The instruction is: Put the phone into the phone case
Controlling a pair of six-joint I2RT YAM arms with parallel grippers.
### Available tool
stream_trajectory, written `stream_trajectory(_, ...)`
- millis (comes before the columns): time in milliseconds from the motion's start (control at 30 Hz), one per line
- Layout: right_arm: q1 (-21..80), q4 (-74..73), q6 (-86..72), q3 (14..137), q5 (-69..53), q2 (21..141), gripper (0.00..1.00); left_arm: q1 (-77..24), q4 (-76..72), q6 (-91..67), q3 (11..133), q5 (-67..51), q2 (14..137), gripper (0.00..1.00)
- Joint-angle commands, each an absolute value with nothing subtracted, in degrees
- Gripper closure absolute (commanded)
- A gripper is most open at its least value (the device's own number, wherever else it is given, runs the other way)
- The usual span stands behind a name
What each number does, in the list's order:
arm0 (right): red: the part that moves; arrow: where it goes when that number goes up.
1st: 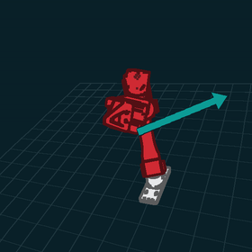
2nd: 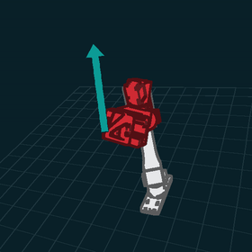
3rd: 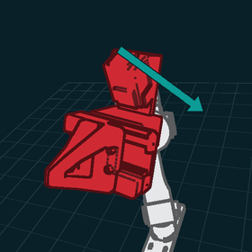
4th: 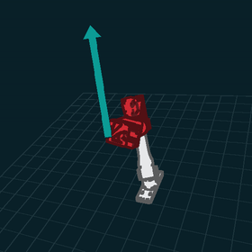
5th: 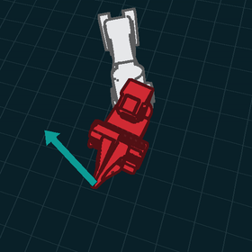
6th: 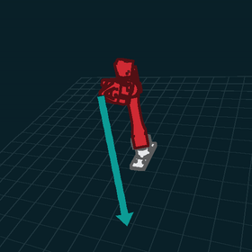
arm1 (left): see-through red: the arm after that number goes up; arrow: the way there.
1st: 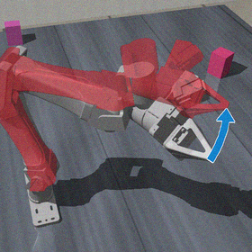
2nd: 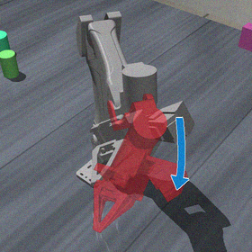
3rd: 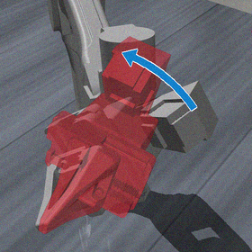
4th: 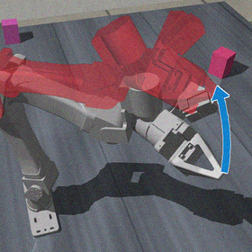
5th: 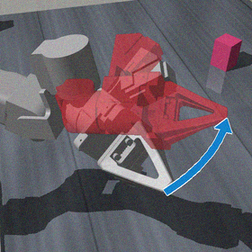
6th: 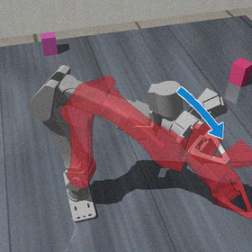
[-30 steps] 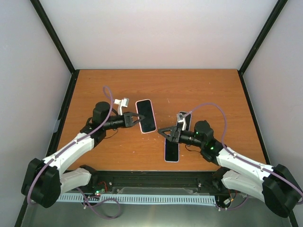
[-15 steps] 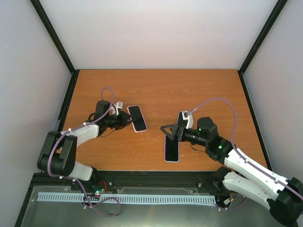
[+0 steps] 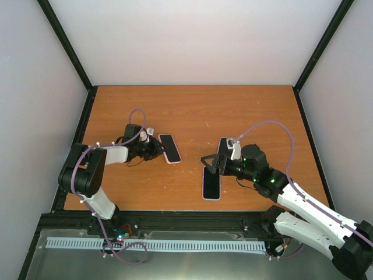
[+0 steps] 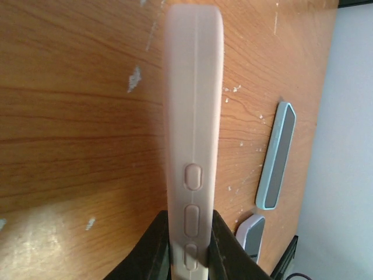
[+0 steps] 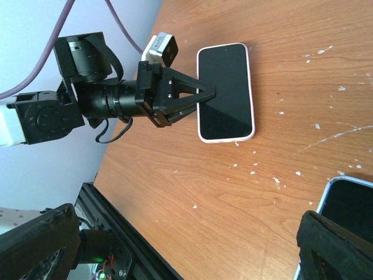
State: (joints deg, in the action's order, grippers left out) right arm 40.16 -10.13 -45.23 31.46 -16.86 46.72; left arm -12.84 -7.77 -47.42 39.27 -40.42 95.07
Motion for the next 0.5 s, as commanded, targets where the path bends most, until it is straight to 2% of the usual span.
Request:
stream_trajectory(0, 40.17, -11.93, -44.26, 33.74, -14.19, 45.92, 0.0, -12.47, -8.42, -46.03, 42.31, -39.05, 95.82, 0.89)
stream_trajectory(233, 40.1, -14.61, -43.32, 35.04, -12.2, 45.82, 0.0, -12.48, -2.43, -44.62, 43.78, -34.81, 95.15, 0.64)
stream_trajectory(433, 40.08, -18.29, -41.5, 36.5, -5.72, 45.23, 0.0, -12.48, 3.07, -43.77, 44.46, -29.9, 91.6, 0.26)
stream_trajectory(467, 40.08, -18.95, -41.22, 36.88, -5.19, 45.06, 0.0, -12.48, 3.9, -43.77, 44.37, -28.47, 90.46, 0.16)
